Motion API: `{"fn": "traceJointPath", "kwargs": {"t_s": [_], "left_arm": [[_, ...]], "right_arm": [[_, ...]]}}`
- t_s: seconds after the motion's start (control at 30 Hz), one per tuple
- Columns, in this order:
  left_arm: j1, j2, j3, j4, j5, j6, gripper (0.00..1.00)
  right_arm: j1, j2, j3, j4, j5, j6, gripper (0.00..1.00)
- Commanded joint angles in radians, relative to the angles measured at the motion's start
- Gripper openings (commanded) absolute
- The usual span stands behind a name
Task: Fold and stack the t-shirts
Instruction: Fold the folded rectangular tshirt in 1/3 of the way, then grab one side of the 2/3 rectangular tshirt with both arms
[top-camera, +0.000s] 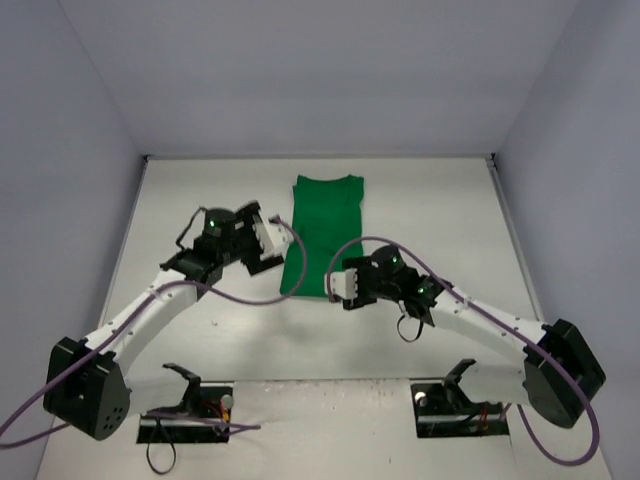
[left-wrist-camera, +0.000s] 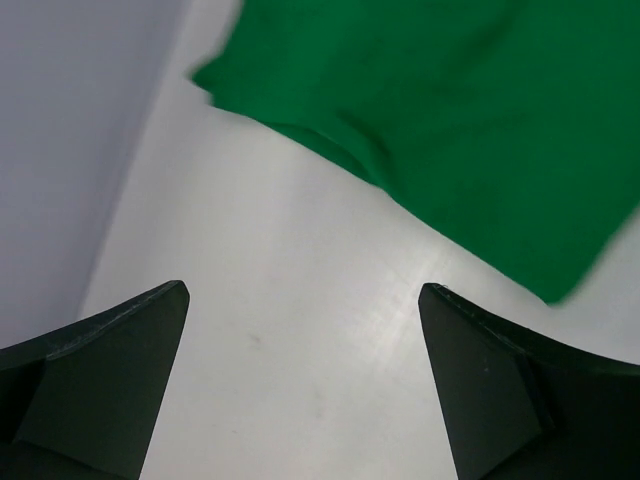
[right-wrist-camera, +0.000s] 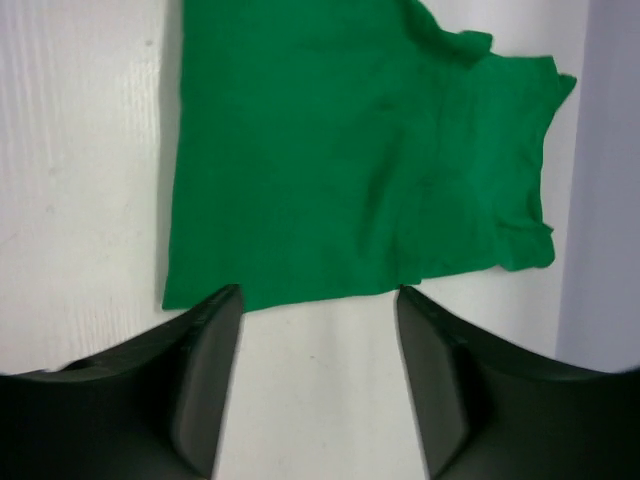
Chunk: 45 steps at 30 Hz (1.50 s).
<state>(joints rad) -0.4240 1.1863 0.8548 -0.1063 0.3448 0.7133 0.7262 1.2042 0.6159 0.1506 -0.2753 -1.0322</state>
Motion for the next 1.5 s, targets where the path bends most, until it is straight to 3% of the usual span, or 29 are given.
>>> {"fn": "traceJointPath", "kwargs": {"t_s": [0.0,0.07,0.13,0.3,0.5,0.67,0.9,1.07,1.23,1.47], "left_arm": [[0.002,-0.035,0.117,-0.020,0.016,-0.210,0.97],[0.001,-0.052,0.120,-0.116,0.129,-0.165,0.97],[0.001,-0.112,0.045,-0.082,0.176,-0.111,0.97],[-0.055,-0.269,-0.282,0.060,0.195,0.267,0.97],[-0.056,-0.231,-0.306,-0.031,0.288,0.483,0.97],[-0.055,-0.157,-0.364,0.087,0.368,0.597,0.95],[-0.044,-0.002,-0.354,0.157,0.544,0.742,0.91],[-0.039,0.145,-0.284,0.142,0.571,0.796,0.79],[-0.010,0.283,-0.179,0.038,0.571,0.847,0.61],[0.047,0.343,-0.056,-0.136,0.558,0.890,0.54]], "right_arm": [[-0.008,-0.025,0.037,0.114,0.034,0.131,0.70],[-0.006,-0.034,0.022,0.115,0.010,0.128,0.77],[0.007,-0.047,0.003,0.128,0.008,0.108,0.76],[0.013,-0.121,-0.109,0.226,0.030,0.050,0.72],[0.015,-0.181,-0.246,0.277,-0.002,-0.027,0.72],[0.015,-0.190,-0.339,0.353,-0.019,-0.068,0.74],[0.012,-0.079,-0.338,0.396,-0.036,-0.094,0.73],[-0.025,0.006,-0.329,0.411,-0.077,-0.129,0.73],[-0.033,0.050,-0.283,0.380,-0.085,-0.108,0.71],[-0.041,0.086,-0.212,0.231,-0.095,-0.114,0.67]]}}
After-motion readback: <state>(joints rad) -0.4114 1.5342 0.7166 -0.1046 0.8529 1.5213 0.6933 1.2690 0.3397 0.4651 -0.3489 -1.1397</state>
